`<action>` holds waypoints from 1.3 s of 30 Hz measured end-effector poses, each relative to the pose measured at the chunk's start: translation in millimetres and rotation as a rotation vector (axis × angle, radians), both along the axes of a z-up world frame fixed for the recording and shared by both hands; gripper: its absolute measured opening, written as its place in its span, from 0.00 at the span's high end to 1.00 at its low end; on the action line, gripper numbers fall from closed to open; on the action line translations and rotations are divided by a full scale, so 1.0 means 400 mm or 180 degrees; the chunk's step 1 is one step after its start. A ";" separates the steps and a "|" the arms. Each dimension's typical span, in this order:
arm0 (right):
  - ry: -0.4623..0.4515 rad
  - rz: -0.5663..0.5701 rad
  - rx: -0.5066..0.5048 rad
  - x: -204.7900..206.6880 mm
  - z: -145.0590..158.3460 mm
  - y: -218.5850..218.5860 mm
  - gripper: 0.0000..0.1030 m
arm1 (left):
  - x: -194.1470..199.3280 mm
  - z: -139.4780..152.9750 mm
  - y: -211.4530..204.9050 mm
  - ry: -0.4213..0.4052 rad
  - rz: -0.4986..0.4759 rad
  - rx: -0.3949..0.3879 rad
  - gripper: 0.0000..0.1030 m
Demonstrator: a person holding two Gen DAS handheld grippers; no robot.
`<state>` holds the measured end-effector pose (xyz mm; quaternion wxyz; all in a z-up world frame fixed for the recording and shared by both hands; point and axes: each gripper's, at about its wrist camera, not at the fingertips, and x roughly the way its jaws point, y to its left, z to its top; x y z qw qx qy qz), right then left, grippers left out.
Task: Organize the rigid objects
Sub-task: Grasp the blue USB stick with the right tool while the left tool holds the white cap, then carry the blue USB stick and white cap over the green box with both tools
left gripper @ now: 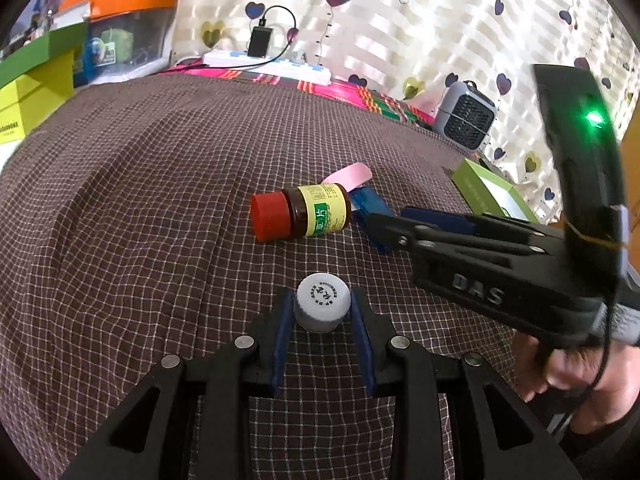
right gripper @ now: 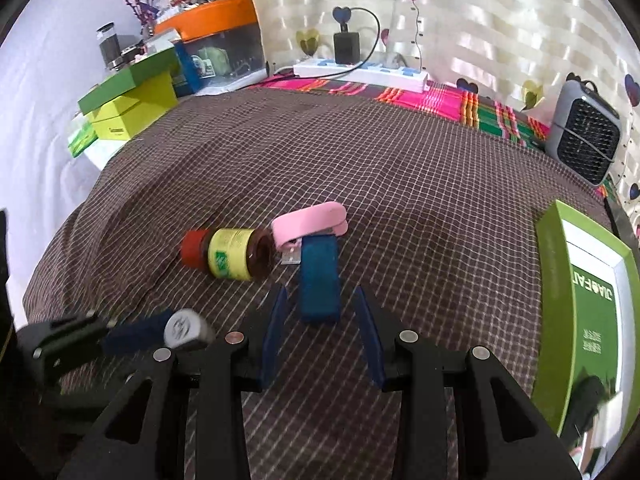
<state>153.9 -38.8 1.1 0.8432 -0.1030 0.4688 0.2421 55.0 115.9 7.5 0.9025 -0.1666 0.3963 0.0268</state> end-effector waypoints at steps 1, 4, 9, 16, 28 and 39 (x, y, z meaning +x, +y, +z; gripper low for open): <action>0.0032 -0.0001 -0.0006 0.008 -0.007 0.002 0.64 | 0.000 0.000 0.000 0.0001 -0.0002 0.0000 0.73; 0.0075 0.0021 -0.0025 0.015 -0.021 0.008 0.64 | 0.001 0.000 0.001 -0.0002 -0.0005 -0.0013 0.73; 0.0047 0.0046 -0.0043 0.007 -0.024 0.008 0.77 | 0.003 -0.001 0.000 0.0002 -0.0010 -0.0002 0.73; 0.0041 -0.0008 0.0005 -0.032 -0.017 -0.022 0.78 | 0.005 -0.001 -0.002 0.0005 -0.0008 0.0019 0.73; -0.0089 -0.0179 0.0145 -0.123 0.038 -0.108 0.78 | -0.029 0.024 -0.051 -0.0097 -0.0091 0.0093 0.73; -0.0314 -0.0353 0.0343 -0.197 0.115 -0.196 0.78 | -0.062 0.098 -0.142 -0.0309 -0.0303 0.0217 0.73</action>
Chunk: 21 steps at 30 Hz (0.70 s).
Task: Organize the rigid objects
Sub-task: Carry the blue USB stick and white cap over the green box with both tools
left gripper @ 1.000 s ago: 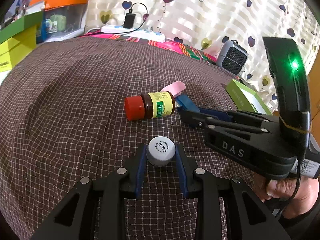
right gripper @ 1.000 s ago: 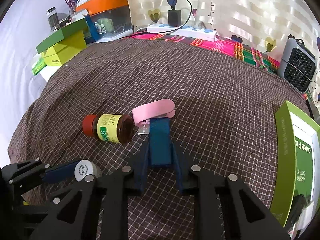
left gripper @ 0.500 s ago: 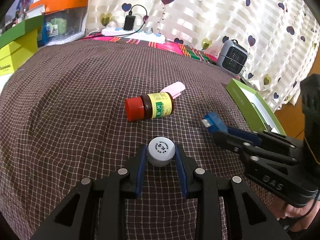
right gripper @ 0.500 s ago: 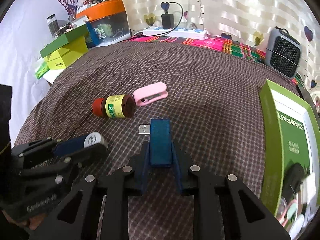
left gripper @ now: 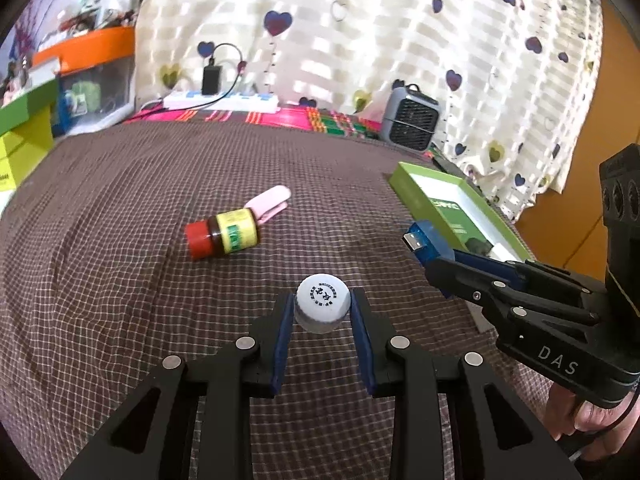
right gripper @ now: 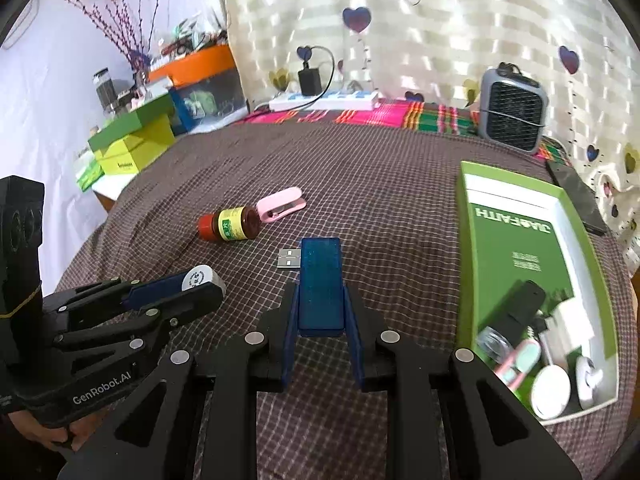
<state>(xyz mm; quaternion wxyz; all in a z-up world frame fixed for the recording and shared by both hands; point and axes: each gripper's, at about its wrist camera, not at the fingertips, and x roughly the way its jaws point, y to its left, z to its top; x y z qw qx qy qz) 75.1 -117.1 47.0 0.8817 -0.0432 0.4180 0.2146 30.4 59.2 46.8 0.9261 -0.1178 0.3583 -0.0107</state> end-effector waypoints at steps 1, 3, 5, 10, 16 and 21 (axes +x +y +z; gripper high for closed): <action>-0.0020 -0.0013 0.0019 -0.007 0.006 -0.009 0.78 | -0.002 0.003 -0.006 -0.0006 -0.0010 0.0007 0.73; -0.0059 -0.0024 0.0042 -0.018 0.017 -0.021 0.78 | -0.006 0.008 -0.017 -0.0022 -0.0036 0.0022 0.73; -0.0094 -0.0030 0.0054 -0.029 0.026 -0.029 0.78 | -0.010 0.014 -0.032 -0.0040 -0.0061 0.0036 0.73; -0.0170 -0.0060 0.0102 -0.052 0.047 -0.056 0.78 | -0.017 0.031 -0.065 -0.0089 -0.0143 0.0074 0.73; -0.0228 -0.0113 0.0148 -0.071 0.063 -0.083 0.78 | -0.028 0.049 -0.095 -0.0147 -0.0211 0.0099 0.73; -0.0267 -0.0146 0.0169 -0.083 0.074 -0.098 0.78 | -0.034 0.056 -0.110 -0.0175 -0.0254 0.0105 0.73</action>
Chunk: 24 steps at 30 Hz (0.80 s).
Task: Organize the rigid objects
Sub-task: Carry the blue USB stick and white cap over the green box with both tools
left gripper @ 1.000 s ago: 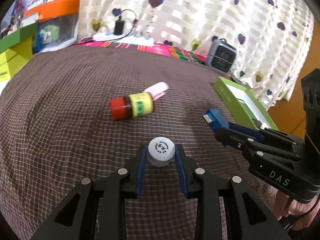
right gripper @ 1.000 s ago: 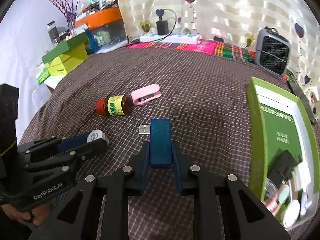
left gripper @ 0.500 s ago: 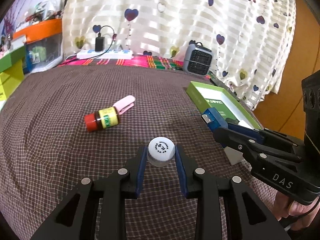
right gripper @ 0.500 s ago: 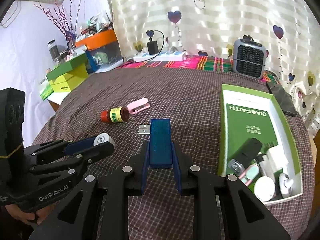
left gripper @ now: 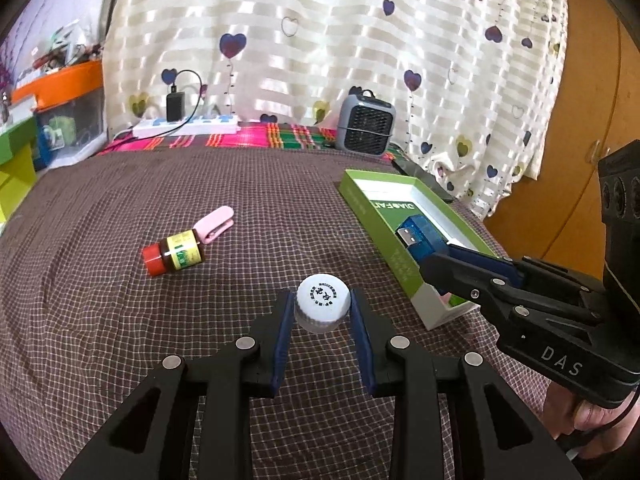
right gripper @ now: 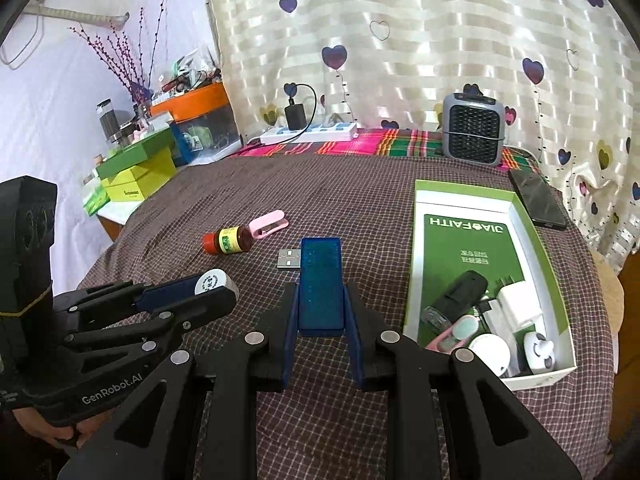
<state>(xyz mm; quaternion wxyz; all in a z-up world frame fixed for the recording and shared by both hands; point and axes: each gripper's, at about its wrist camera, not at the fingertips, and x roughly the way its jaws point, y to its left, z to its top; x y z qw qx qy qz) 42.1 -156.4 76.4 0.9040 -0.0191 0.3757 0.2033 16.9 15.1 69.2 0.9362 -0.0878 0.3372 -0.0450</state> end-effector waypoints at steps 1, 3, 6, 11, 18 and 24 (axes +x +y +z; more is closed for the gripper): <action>-0.0008 -0.0008 0.0006 -0.003 0.003 -0.003 0.78 | -0.001 0.001 -0.003 -0.0005 -0.0009 0.0002 0.73; -0.0021 -0.0016 0.0010 -0.008 0.006 -0.007 0.78 | -0.001 0.003 -0.007 -0.0013 -0.0019 0.0004 0.73; -0.0035 -0.0027 0.0018 -0.013 0.009 -0.015 0.78 | -0.002 0.006 -0.012 -0.0028 -0.0036 0.0008 0.73; -0.0050 -0.0047 0.0029 -0.020 0.012 -0.025 0.78 | 0.003 0.010 -0.023 -0.0035 -0.0063 0.0016 0.73; -0.0062 -0.0124 0.0054 -0.022 0.015 -0.054 0.78 | 0.023 0.018 -0.057 -0.0056 -0.0153 0.0033 0.73; -0.0066 -0.0214 0.0074 -0.019 0.018 -0.090 0.78 | 0.043 0.021 -0.101 -0.0063 -0.0277 0.0069 0.73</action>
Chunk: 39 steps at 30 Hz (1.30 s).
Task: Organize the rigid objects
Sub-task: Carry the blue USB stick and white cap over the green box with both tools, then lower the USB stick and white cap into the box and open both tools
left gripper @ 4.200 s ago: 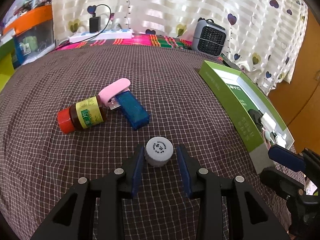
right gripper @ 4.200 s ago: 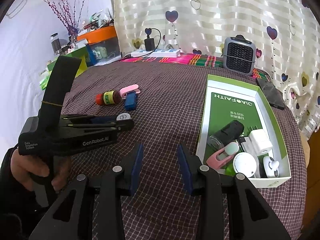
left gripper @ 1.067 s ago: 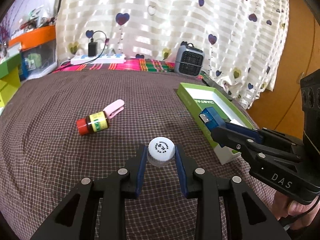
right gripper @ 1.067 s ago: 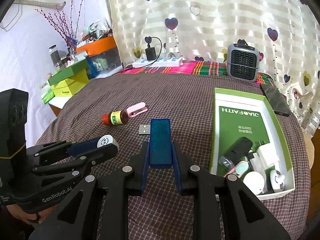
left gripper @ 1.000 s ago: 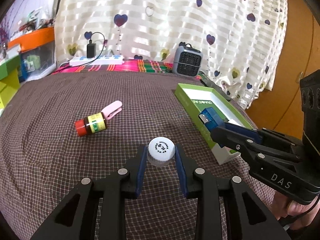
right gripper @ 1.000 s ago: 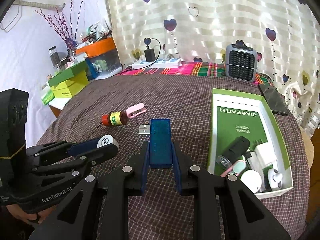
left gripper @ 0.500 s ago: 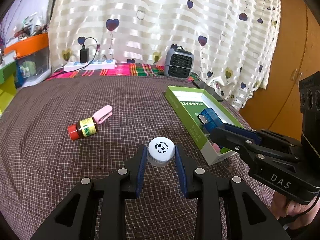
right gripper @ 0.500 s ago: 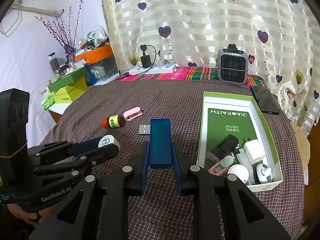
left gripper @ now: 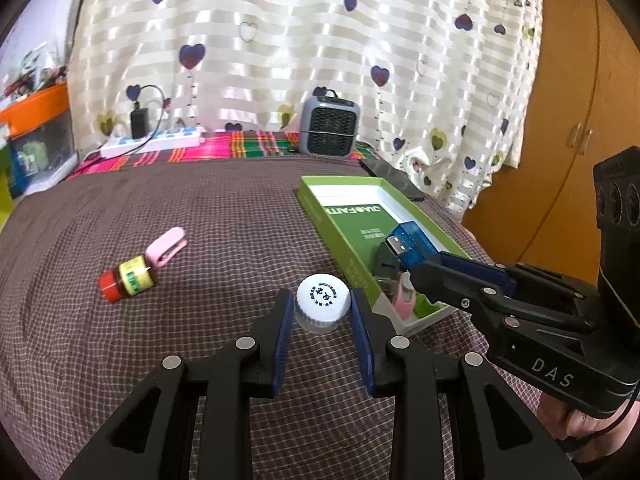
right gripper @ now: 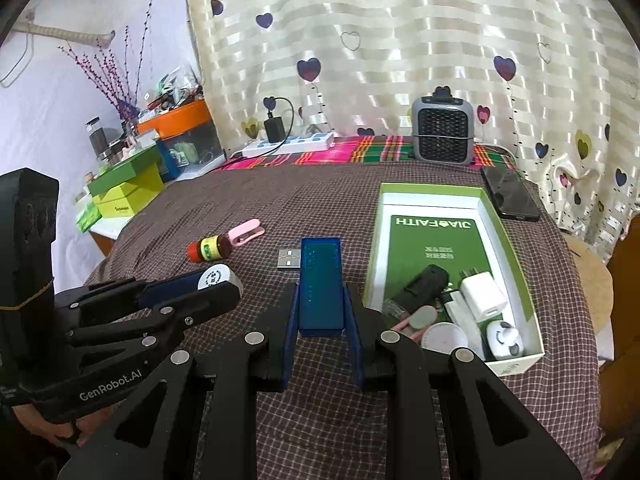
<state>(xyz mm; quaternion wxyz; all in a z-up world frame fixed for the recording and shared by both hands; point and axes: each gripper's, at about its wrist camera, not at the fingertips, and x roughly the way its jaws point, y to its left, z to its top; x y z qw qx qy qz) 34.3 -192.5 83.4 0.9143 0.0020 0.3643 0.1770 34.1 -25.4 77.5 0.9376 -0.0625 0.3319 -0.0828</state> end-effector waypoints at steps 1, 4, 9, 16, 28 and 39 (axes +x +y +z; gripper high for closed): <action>0.0001 -0.0014 0.0003 0.001 0.000 -0.006 0.78 | 0.004 0.000 -0.008 0.0000 -0.0024 0.0007 0.73; 0.0006 -0.0059 0.0012 0.005 -0.001 -0.024 0.78 | 0.014 -0.001 -0.028 0.0002 -0.0082 0.0017 0.73; 0.0025 -0.0154 0.0025 0.016 -0.005 -0.058 0.78 | 0.035 -0.005 -0.059 0.0009 -0.0170 0.0030 0.73; 0.0057 -0.0324 0.0042 0.036 -0.014 -0.114 0.78 | 0.072 -0.014 -0.097 0.0026 -0.0313 0.0010 0.73; 0.0191 -0.0601 0.0060 0.084 -0.051 -0.200 0.78 | 0.151 -0.036 -0.142 0.0082 -0.0453 -0.0049 0.73; 0.0362 -0.0569 0.0034 0.124 -0.100 -0.209 0.78 | 0.224 -0.062 -0.164 0.0165 -0.0476 -0.0072 0.73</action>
